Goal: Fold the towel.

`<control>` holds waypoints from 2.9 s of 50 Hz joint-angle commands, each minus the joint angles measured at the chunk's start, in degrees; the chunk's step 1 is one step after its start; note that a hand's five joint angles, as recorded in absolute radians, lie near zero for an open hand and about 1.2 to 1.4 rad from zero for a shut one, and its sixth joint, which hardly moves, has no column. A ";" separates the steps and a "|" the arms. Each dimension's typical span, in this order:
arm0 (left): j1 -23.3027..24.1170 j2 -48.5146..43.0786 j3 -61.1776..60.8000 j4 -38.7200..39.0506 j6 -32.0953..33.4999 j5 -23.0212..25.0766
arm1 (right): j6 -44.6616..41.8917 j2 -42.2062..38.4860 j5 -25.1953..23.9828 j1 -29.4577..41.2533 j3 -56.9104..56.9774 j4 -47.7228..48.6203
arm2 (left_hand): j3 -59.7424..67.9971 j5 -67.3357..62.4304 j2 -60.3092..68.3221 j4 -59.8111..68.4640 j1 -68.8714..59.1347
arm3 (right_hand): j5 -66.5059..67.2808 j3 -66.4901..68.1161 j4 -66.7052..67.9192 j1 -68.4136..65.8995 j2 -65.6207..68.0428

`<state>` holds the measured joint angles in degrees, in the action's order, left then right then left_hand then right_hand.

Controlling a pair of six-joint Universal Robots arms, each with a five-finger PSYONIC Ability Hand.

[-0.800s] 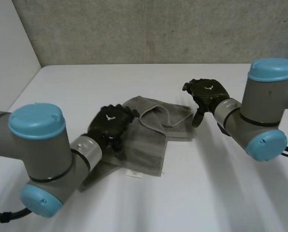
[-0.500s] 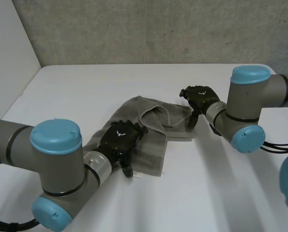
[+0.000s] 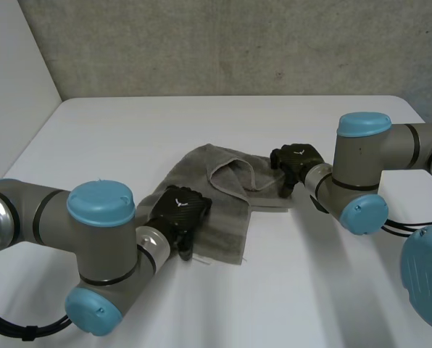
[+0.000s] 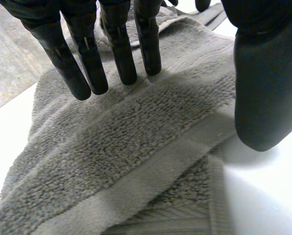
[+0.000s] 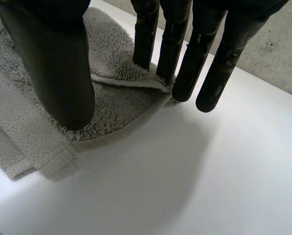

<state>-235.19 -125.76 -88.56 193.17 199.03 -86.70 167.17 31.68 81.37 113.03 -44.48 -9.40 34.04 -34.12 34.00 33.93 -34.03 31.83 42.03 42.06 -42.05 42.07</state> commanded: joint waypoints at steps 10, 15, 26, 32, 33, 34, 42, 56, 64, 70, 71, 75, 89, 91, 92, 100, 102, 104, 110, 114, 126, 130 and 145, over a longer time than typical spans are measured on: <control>-0.36 -2.47 1.99 0.01 0.21 -1.55 | 0.17 -0.13 -0.33 0.09 0.00 0.17 | 1.87 8.22 1.91 1.98 -1.88 | 16.31 16.11 16.09 -16.09 16.07; -0.44 -2.56 2.87 -0.07 0.13 -1.90 | 0.26 -0.13 0.11 0.09 0.00 0.26 | 28.24 -18.15 28.28 28.35 -28.25 | 34.98 34.78 34.75 -34.76 34.74; -2.55 2.00 2.52 -0.07 -0.93 -3.04 | 0.17 -0.13 0.11 0.09 -0.08 0.26 | 45.96 -35.88 46.00 46.07 -45.97 | 38.17 37.97 37.94 -37.95 37.93; -4.22 5.61 2.43 -0.07 -2.42 -3.48 | 0.26 0.75 0.11 0.09 -0.26 0.08 | 45.96 -35.88 46.00 46.07 -45.97 | 38.17 37.97 37.94 -37.95 37.93; -5.27 6.75 2.52 -0.07 -3.55 -3.48 | 0.35 1.62 0.02 0.00 -0.35 0.08 | 45.96 -35.88 46.00 46.07 -45.97 | 38.17 37.97 37.94 -37.95 37.93; -6.24 7.97 2.61 -0.16 -5.04 -3.48 | 0.70 3.37 -0.07 -0.26 -0.52 -0.01 | 45.96 -35.88 46.00 46.07 -45.97 | 38.17 37.97 37.94 -37.95 37.93; -12.56 15.88 3.57 -0.60 -17.07 -2.69 | 5.61 19.17 -0.59 -1.49 -3.68 0.43 | 45.96 -35.88 46.00 46.07 -45.97 | 38.17 37.97 37.94 -37.95 37.93; -14.86 15.38 7.53 -9.38 -29.14 6.80 | 4.58 33.10 -8.77 -3.25 -7.55 -6.84 | 45.96 -35.88 46.00 46.07 -45.97 | 38.17 37.97 37.94 -37.95 37.93; -14.94 10.02 12.61 -13.77 -28.70 7.42 | -10.52 28.01 -6.41 -1.41 -6.15 -10.46 | 45.96 -35.88 46.00 46.07 -45.97 | 38.17 37.97 37.94 -37.95 37.93; -15.03 7.11 21.15 -18.00 -28.35 7.42 | -19.69 24.57 0.90 0.61 -1.67 -9.76 | 45.96 -35.88 46.00 46.07 -45.97 | 38.17 37.97 37.94 -37.95 37.93; -15.12 6.24 25.16 -19.31 -28.35 7.33 | -22.13 23.18 3.42 1.48 0.95 -8.72 | 45.96 -35.88 46.00 46.07 -45.97 | 38.17 37.97 37.94 -37.95 37.93; -15.03 3.95 39.65 -20.82 -28.44 6.72 | -23.12 21.32 5.12 3.60 6.16 6.86 | 45.96 -35.88 46.00 46.07 -45.97 | 38.17 37.97 37.94 -37.95 37.93; -16.00 3.94 52.79 -18.71 -31.34 7.33 | -23.21 34.32 4.94 3.87 -10.19 27.68 | 45.96 -35.88 46.00 46.07 -45.97 | 38.17 37.97 37.94 -37.95 37.93; -16.88 3.86 47.81 -18.36 -31.34 7.68 | -23.73 33.19 3.54 3.87 -10.63 18.32 | 45.96 -35.88 46.00 46.07 -45.97 | 38.17 37.97 37.94 -37.95 37.93; -16.88 3.86 47.78 -18.36 -31.34 7.68 | -23.73 33.18 3.54 3.87 -10.63 18.28 | 45.96 -35.88 46.00 46.07 -45.97 | 38.17 37.97 37.94 -37.95 37.93; -18.20 2.10 28.80 -10.62 -26.86 10.23 | -24.09 29.40 0.20 3.60 -17.92 4.39 | 45.96 -35.88 46.00 46.07 -45.97 | 38.17 37.97 37.94 -37.95 37.93; -19.33 1.75 20.75 -6.95 -21.70 11.72 | -25.31 29.40 -1.55 3.17 -23.70 3.51 | 45.96 -35.88 46.00 46.07 -45.97 | 38.17 37.97 37.94 -37.95 37.93; -19.95 1.66 17.15 -5.28 -18.45 12.42 | -26.10 29.58 -2.26 2.99 -26.77 3.51 | 45.96 -35.88 46.00 46.07 -45.97 | 38.17 37.97 37.94 -37.95 37.93; -21.80 1.13 6.50 -2.10 -6.23 14.62 | -29.18 30.10 -2.44 2.99 -35.84 4.21 | 45.96 -35.88 46.00 46.07 -45.97 | 38.17 37.97 37.94 -37.95 37.93; -21.98 1.22 3.76 -2.10 -1.65 15.24 | -29.27 30.37 -2.35 3.07 -38.39 4.82 | 45.82 -35.73 45.86 45.93 -45.82 | 38.17 37.97 37.94 -37.95 37.93; -21.28 7.71 -4.68 -1.84 4.87 15.15 | -28.39 30.81 -2.00 3.52 -42.18 9.83 | -2.45 12.54 -2.41 -2.34 2.45 | 38.17 37.97 37.94 -37.95 37.93; -20.40 9.22 -6.71 -1.22 4.70 14.89 | -28.39 30.72 -2.00 3.60 -42.53 10.10 | -2.63 12.71 -2.59 -2.52 2.62 | 38.17 37.97 37.94 -37.95 37.93; -11.18 10.27 -11.89 4.92 4.96 6.81 | -28.22 30.19 -2.09 3.60 -43.85 11.07 | -3.30 13.39 -3.26 -3.19 3.29 | 38.17 37.97 37.94 -37.95 37.93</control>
<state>-249.94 -115.25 -99.72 194.22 203.98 -74.97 138.97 62.12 79.34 116.56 -88.03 1.57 35.98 -35.42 36.21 36.86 -36.47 66.86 76.60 76.35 -75.69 74.94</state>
